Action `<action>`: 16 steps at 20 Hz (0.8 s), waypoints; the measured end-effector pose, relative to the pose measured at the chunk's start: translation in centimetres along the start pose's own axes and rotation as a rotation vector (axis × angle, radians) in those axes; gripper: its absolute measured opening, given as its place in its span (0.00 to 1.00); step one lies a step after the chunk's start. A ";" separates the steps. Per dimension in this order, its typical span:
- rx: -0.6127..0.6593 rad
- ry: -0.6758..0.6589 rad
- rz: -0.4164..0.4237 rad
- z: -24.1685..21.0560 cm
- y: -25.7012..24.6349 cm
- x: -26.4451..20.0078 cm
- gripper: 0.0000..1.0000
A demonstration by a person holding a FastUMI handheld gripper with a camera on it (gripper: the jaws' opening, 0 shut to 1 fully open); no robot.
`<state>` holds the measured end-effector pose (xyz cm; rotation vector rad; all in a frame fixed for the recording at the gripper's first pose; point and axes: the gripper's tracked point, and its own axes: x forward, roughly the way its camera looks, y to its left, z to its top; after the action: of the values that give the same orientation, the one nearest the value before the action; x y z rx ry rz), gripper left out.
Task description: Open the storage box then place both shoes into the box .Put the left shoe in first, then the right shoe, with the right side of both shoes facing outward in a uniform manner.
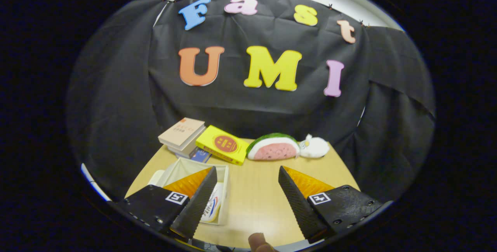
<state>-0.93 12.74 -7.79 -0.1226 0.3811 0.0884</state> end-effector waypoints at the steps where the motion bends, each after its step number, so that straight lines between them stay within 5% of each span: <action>1: 0.010 -0.032 0.013 0.6 -0.6 -1.1 0.97; 16: 0.098 -0.344 -0.011 3.0 -18.8 -14.6 0.95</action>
<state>-11.29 -6.37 2.40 -0.0109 0.0413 0.0783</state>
